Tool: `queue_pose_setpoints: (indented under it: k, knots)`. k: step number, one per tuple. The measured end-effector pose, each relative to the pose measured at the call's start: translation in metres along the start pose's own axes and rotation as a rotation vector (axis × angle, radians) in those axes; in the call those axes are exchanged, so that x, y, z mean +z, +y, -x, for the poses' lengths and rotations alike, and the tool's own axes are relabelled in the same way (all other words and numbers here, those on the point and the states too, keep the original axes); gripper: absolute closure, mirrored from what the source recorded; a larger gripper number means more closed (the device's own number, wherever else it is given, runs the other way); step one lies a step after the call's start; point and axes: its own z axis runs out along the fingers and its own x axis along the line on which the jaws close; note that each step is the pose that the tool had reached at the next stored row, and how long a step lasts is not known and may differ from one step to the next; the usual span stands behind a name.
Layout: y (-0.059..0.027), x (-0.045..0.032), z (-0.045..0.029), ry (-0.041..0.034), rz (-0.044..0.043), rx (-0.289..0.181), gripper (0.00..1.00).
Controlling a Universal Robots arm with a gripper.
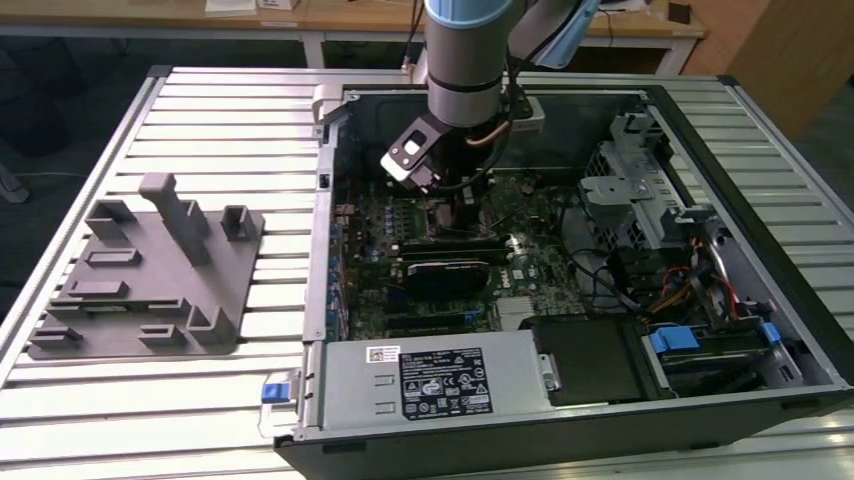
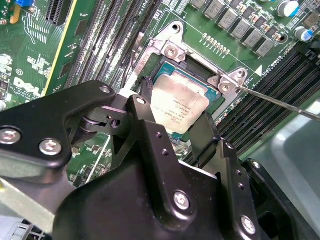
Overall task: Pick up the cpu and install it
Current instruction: 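Place the cpu into insertion slot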
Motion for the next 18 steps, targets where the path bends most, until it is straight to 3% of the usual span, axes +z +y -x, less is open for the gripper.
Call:
queue_pose_setpoints:
  k: [18]
  knots:
    - [0.0016,0.0,0.0,0.0001,0.0001,0.0,0.46]
